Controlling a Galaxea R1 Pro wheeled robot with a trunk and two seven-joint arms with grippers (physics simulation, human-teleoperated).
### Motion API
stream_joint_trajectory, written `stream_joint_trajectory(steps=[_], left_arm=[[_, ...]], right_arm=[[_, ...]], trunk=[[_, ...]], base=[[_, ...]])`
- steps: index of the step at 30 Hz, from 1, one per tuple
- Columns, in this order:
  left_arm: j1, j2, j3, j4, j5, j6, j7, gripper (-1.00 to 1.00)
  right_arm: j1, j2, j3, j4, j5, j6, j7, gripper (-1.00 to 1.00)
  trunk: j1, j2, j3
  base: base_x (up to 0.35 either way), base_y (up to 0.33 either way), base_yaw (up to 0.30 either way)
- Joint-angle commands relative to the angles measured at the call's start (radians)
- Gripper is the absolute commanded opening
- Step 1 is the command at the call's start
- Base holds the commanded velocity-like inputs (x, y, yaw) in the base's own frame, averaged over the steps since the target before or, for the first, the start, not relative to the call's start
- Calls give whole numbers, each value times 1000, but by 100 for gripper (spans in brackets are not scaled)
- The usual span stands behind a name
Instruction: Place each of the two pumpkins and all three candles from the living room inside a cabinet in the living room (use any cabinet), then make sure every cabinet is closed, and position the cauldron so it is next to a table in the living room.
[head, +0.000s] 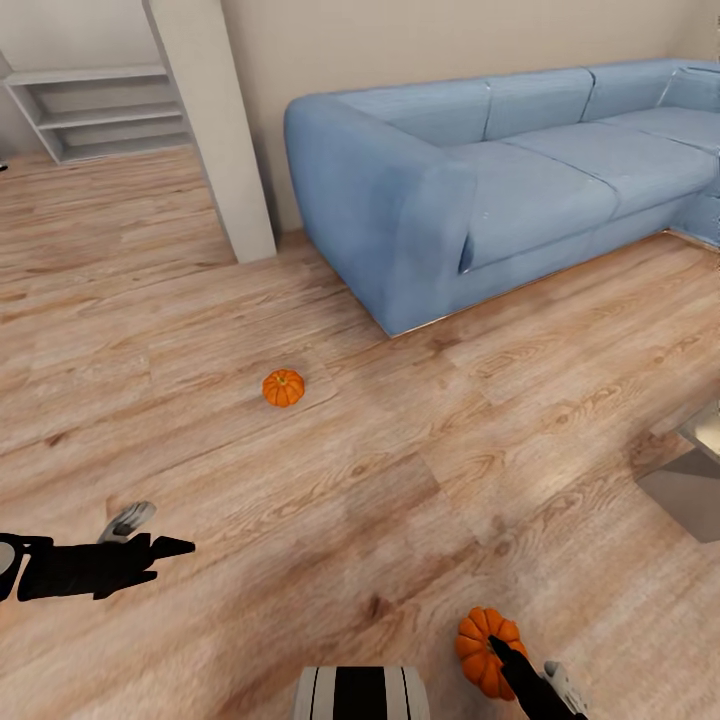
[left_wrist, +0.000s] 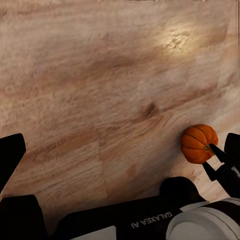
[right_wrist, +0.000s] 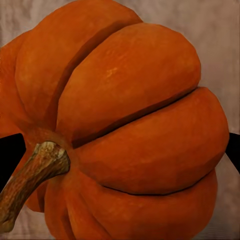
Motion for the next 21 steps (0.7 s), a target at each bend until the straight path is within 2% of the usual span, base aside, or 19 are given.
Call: stream_joint_trajectory(steps=[1, 3, 7, 21], left_arm=[[-1, 1, -1, -1, 11, 1, 10, 100], [-1, 1, -1, -1, 11, 1, 10, 100], [-1, 1, -1, -1, 10, 1, 9, 100], [-1, 0, -1, -1, 10, 1, 10, 100]], right_arm=[[0, -1, 7, 1, -11, -3, 2, -100], [0, -1, 6, 1, -11, -3, 2, -100], [0, -1, 7, 1, -11, -3, 2, -100], [0, -2, 7, -1, -10, -3, 18, -100]], trunk=[[-1, 0, 3], [-1, 0, 11], [-1, 0, 11], [-8, 4, 65]], base=[[0, 0, 0], [0, 0, 0], [0, 0, 0], [0, 0, 0]])
